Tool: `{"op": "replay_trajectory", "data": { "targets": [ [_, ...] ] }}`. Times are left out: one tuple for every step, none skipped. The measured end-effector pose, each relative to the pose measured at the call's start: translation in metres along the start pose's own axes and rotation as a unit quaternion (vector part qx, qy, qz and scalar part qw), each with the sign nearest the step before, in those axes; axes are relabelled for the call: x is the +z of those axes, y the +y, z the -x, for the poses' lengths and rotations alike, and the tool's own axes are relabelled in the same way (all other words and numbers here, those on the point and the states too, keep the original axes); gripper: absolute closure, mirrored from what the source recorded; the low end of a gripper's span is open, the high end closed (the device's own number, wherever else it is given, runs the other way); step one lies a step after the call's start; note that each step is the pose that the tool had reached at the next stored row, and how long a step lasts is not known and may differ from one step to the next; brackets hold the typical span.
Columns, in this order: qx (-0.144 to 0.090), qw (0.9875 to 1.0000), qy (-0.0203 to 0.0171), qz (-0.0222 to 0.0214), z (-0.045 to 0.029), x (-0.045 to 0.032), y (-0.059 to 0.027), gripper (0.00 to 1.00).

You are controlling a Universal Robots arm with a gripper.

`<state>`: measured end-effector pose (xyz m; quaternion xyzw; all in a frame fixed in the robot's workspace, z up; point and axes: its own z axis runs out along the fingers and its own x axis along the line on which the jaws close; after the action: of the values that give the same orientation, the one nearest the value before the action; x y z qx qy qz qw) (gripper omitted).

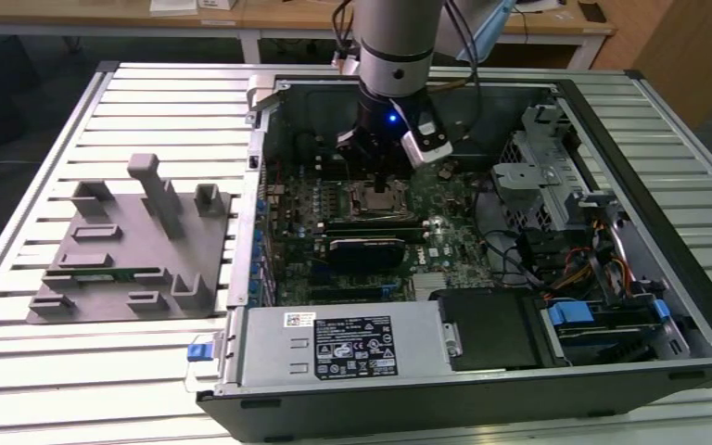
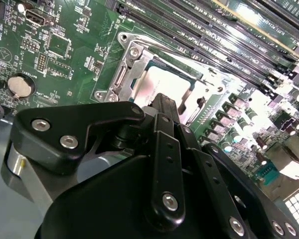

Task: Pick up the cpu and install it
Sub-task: 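Close the cpu cover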

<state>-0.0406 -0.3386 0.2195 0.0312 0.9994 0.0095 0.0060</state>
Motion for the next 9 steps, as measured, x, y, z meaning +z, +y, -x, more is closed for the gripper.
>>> {"op": "replay_trajectory", "data": {
  "targets": [
    [0.0,1.0,0.0,0.0,-0.0009,0.0001,-0.0001,0.89],
    [0.0,1.0,0.0,0.0,-0.0017,0.0001,-0.0001,0.89],
    [0.0,1.0,0.0,0.0,-0.0026,0.0002,-0.0002,0.89],
    [0.0,1.0,0.0,0.0,-0.0037,0.0003,-0.0002,0.89],
    [0.0,1.0,0.0,0.0,-0.005,0.0005,-0.0003,0.89],
    [0.0,1.0,0.0,0.0,-0.0064,0.0007,-0.0004,0.89],
    [0.0,1.0,0.0,0.0,-0.0077,0.0009,-0.0005,0.89],
    [0.0,1.0,0.0,0.0,-0.0085,0.0013,-0.0006,0.89],
    [0.0,1.0,0.0,0.0,-0.0092,0.002,-0.0006,0.89]
  ]
}}
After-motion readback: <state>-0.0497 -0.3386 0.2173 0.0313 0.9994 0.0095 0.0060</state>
